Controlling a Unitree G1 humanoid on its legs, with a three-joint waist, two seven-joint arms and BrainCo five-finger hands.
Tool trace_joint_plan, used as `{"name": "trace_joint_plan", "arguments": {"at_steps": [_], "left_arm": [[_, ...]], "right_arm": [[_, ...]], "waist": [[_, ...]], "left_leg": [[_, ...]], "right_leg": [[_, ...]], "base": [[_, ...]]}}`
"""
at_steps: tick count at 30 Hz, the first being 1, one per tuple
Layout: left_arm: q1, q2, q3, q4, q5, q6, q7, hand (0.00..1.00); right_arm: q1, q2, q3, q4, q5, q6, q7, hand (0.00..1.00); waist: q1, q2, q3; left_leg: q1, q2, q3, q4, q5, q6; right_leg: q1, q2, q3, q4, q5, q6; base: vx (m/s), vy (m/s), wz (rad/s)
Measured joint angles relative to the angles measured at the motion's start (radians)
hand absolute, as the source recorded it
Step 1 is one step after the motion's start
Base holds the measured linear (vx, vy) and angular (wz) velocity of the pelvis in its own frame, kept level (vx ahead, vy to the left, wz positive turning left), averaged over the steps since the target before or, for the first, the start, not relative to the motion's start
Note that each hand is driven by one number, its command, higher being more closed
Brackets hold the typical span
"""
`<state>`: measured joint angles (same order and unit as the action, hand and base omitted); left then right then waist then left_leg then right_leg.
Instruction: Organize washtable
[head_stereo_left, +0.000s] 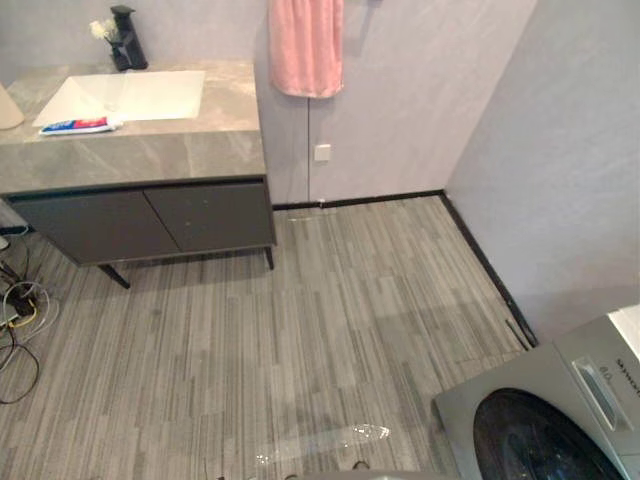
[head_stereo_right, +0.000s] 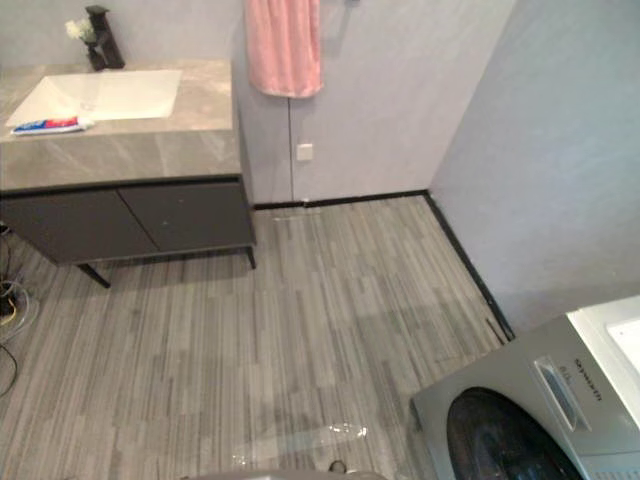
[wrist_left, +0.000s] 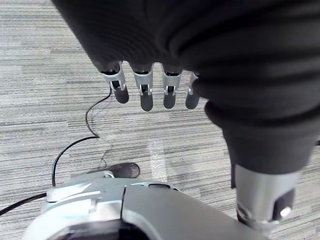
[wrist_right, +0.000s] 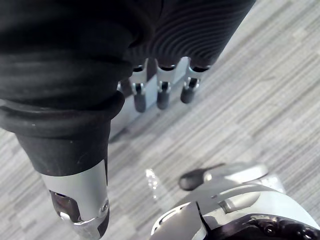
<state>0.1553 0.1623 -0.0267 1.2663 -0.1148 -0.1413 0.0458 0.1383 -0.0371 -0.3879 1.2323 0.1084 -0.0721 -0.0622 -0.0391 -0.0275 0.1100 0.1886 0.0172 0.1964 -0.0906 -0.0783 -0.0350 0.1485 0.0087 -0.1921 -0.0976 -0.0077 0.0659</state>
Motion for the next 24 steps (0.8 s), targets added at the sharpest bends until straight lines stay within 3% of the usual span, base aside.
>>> {"name": "trace_joint_plan", "arguments": {"at_steps": [24], "left_arm": [[-0.002,-0.009,0.032,-0.001,0.0,0.0,-0.001,0.0]], "right_arm": [[-0.001,0.005,-0.043,-0.002,0.047,0.001,0.019,0.0]], "waist": [[0.0,0.005,0.01]], "left_leg": [[-0.002,0.001,0.058,-0.001,0.0,0.001]], "right_leg": [[-0.033,0.004,0.059,0.015,0.014,-0.021]], "base": [[-0.01,-0.008,-0.07]]}}
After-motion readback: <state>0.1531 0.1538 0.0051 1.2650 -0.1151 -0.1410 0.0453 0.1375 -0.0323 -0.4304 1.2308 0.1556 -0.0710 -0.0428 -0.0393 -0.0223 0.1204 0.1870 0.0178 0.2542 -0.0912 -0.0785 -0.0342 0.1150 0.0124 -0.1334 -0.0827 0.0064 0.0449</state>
